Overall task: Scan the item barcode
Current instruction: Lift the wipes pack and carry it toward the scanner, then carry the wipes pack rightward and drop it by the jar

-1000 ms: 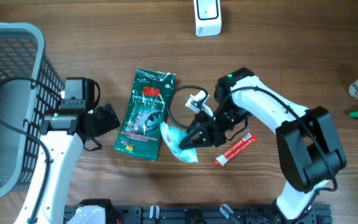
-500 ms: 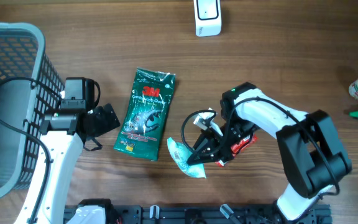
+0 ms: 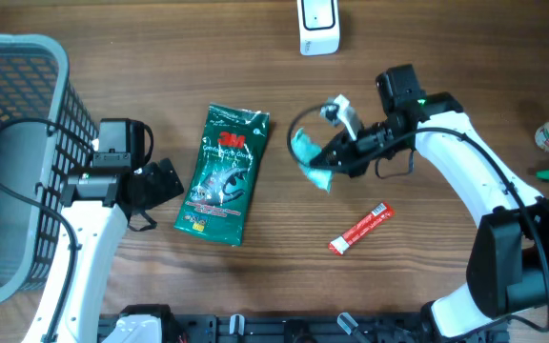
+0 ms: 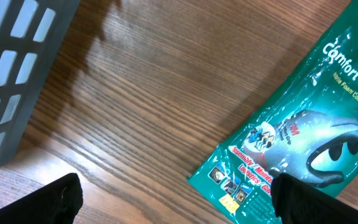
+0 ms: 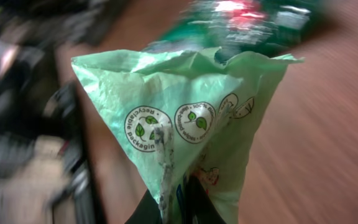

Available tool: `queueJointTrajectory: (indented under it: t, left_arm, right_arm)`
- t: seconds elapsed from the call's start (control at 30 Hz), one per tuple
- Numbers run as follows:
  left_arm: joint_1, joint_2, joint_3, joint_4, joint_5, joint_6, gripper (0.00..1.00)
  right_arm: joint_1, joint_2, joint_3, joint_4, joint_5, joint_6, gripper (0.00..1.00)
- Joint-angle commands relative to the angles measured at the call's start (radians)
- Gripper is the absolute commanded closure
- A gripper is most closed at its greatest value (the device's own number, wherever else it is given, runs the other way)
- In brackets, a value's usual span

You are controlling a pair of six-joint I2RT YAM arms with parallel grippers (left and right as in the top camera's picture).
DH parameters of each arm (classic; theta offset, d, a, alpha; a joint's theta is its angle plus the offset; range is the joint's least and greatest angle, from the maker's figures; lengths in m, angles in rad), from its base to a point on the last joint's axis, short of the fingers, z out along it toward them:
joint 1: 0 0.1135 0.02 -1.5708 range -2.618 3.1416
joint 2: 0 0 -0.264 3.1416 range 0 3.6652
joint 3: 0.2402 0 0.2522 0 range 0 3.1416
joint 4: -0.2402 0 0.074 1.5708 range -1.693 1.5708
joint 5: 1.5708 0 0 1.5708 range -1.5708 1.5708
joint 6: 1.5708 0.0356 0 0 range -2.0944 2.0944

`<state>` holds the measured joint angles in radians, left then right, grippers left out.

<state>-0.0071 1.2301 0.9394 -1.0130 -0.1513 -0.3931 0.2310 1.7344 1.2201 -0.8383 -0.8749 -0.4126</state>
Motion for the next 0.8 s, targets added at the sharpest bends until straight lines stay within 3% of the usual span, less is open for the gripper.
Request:
queueJointTrajectory:
  t: [0.0, 0.07, 0.3, 0.63, 0.77]
  left_arm:
    - [0.005, -0.007, -0.006, 0.0, 0.002, 0.02, 0.0]
    - [0.005, -0.007, -0.006, 0.0, 0.002, 0.02, 0.0]
    - [0.005, -0.007, -0.006, 0.0, 0.002, 0.02, 0.0]
    - [0.005, -0.007, -0.006, 0.0, 0.002, 0.019, 0.0]
    - [0.005, -0.007, -0.006, 0.0, 0.002, 0.02, 0.0]
  right_arm:
    - [0.006, -0.006, 0.017, 0.11, 0.234, 0.515, 0.95]
    - [0.006, -0.006, 0.025, 0.153, 0.291, 0.581, 0.96]
    - [0.007, 0.087, 0.248, 0.117, 0.435, 0.6, 0.95]
    - [0.007, 0.591, 0.902, 0.031, 0.595, 0.646, 0.95]
    - [0.007, 0.691, 0.999, 0.055, 0.647, 0.69, 0.95]
